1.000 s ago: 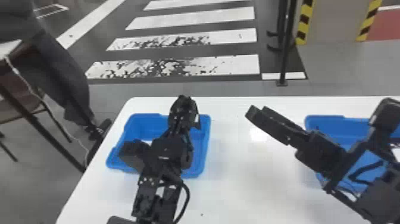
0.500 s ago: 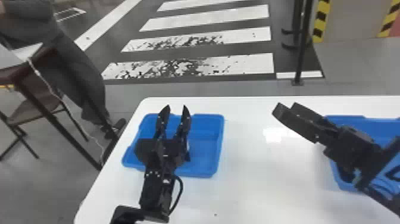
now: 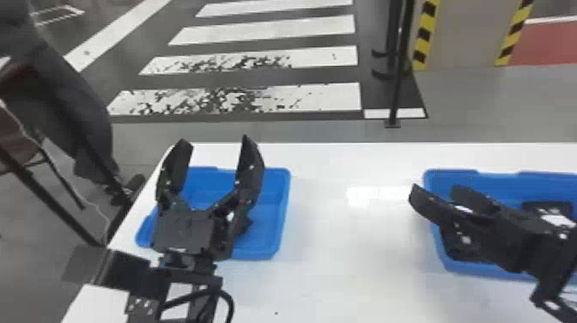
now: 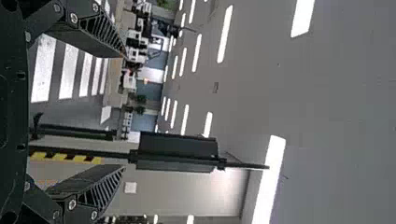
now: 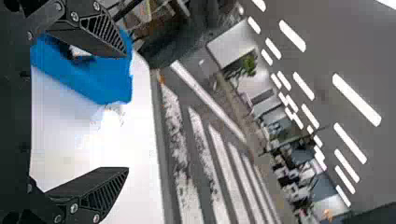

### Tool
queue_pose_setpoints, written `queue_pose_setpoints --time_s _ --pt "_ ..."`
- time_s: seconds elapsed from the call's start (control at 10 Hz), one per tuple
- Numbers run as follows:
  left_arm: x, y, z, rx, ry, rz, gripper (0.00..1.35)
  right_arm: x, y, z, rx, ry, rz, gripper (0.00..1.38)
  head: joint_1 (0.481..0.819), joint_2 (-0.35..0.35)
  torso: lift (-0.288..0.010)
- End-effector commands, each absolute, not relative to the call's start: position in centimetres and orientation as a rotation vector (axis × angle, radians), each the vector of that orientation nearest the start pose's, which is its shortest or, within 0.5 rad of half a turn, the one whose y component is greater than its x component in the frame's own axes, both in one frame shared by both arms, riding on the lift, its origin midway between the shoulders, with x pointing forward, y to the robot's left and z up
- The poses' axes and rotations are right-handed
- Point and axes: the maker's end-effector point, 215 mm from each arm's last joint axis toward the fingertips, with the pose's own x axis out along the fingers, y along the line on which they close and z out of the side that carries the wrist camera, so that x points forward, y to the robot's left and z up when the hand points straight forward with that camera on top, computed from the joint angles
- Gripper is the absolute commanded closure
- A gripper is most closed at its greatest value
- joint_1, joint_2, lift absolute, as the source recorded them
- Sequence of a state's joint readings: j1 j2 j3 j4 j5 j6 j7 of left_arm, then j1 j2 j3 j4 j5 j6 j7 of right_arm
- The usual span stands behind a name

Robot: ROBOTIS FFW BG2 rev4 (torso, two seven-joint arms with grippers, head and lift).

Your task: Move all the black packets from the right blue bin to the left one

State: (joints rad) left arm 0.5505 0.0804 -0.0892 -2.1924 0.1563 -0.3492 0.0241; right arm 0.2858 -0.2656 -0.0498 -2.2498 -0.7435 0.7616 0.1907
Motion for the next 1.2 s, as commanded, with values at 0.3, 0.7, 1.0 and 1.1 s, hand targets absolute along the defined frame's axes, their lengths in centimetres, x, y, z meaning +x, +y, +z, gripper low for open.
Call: queue_pose_setpoints --time_s 0.3,0.7,1.0,1.1 --pt "39.6 17.7 -17.5 -0.21 -0.382 -0.137 0.18 42.0 -21.2 -40.3 0.256 0.698 0.299 0.18 0.695 -0.026 -0.14" --pt "39.6 17.2 -17.5 -0.204 -0.383 -0.146 0.19 45.7 -24.2 -40.9 0.218 0.719 0.224 0.19 0.695 -0.071 -0.14" --pt "39.5 17.3 -17.6 -0.204 -0.386 -0.145 0.19 47.3 -26.1 -42.6 0.225 0.752 0.188 0.2 0.695 -0.101 -0.14" --pt "39.5 17.3 -17.7 -0.207 -0.383 -0.144 0.19 47.5 -26.0 -43.2 0.222 0.764 0.185 0.21 0.695 -0.108 -0.14"
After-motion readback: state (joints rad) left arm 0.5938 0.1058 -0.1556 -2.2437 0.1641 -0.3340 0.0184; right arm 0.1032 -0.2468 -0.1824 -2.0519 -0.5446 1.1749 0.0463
